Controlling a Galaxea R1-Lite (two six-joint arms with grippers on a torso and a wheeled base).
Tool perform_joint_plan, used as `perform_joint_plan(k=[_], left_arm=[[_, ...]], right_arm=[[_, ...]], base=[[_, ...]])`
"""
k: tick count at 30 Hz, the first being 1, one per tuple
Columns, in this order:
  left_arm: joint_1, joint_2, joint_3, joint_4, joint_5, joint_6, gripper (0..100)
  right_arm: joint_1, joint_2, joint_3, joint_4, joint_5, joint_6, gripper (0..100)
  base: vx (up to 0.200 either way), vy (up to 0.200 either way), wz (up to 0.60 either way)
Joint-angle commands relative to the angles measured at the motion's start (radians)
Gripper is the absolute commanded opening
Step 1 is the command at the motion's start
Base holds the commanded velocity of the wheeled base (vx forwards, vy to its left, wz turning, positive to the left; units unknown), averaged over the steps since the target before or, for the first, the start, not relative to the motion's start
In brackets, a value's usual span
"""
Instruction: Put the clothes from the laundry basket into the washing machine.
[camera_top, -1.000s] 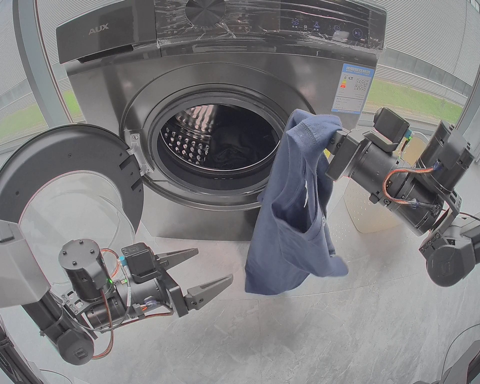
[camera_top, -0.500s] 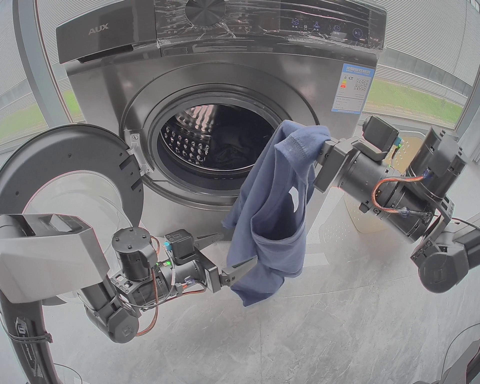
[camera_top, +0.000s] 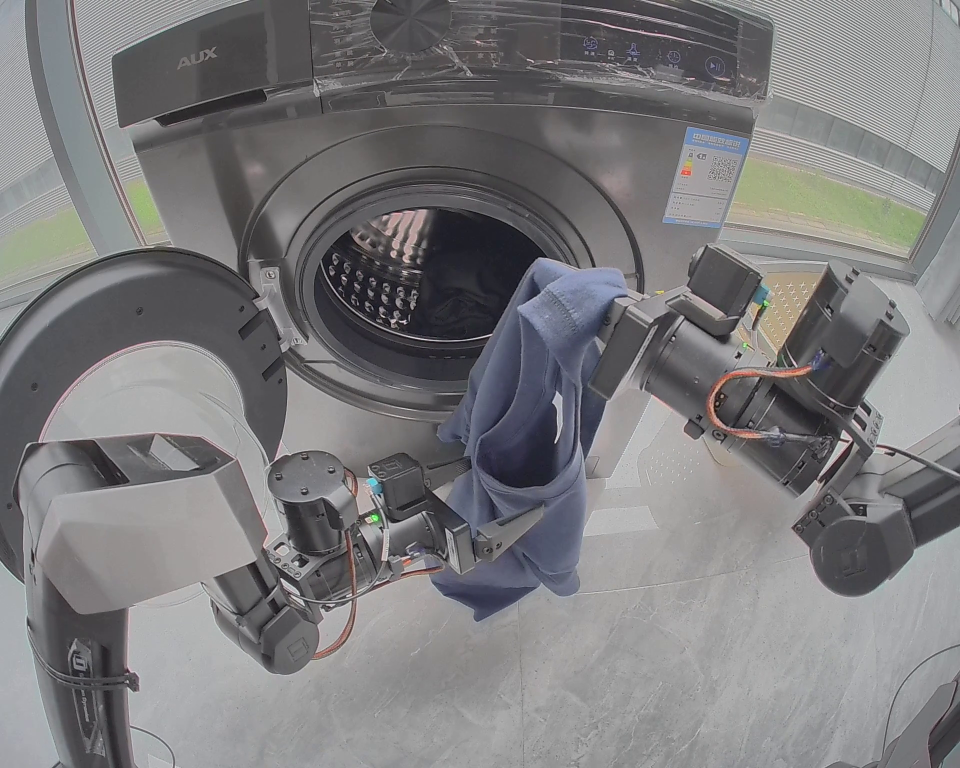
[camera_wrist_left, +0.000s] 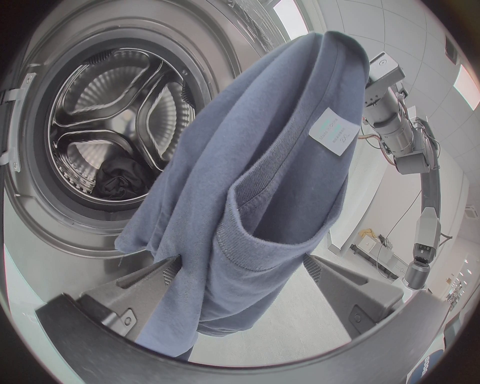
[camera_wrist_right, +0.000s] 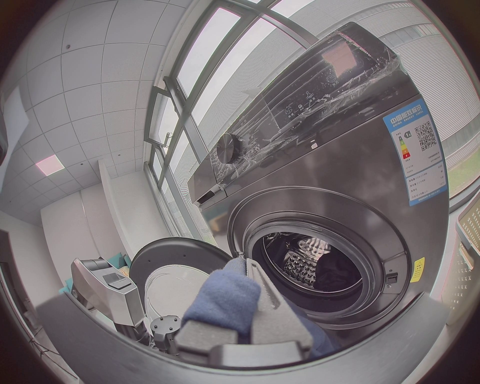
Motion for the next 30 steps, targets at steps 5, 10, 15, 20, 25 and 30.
perform_joint_plan(k=[5, 10, 15, 20, 25, 30], left_arm=[[-0.036, 0.031, -0.030, -0.008, 0.003, 0.001, 100], [-0.050, -0.010, -0.012, -0.008, 0.008, 0.003, 100], [-0.058, -0.054, 0.008, -0.006, 0.006, -0.002, 100], [-0.064, -0.053, 0.017, -0.006, 0.001, -0.009, 100], [-0.070, -0.047, 0.013, -0.006, 0.001, -0.013, 100], [-0.087, -0.077, 0.043, -0.006, 0.000, -0.022, 100]], right_arm=[[0.003, 0.014, -0.005, 0.000, -0.003, 0.000, 0], [0.004, 0.021, -0.005, 0.000, -0.035, 0.000, 0], [0.001, 0.024, -0.009, 0.000, -0.035, 0.000, 0], [0.000, 0.029, -0.014, 0.002, -0.037, 0.000, 0], [-0.003, 0.037, -0.029, 0.008, -0.039, 0.000, 0], [-0.006, 0.038, -0.045, 0.014, -0.058, 0.000, 0]], base=[[0.000, 0.000, 0.00], [0.000, 0.000, 0.00], [0.000, 0.000, 0.00], [0.000, 0.000, 0.00], [0.000, 0.000, 0.00], [0.000, 0.000, 0.00]])
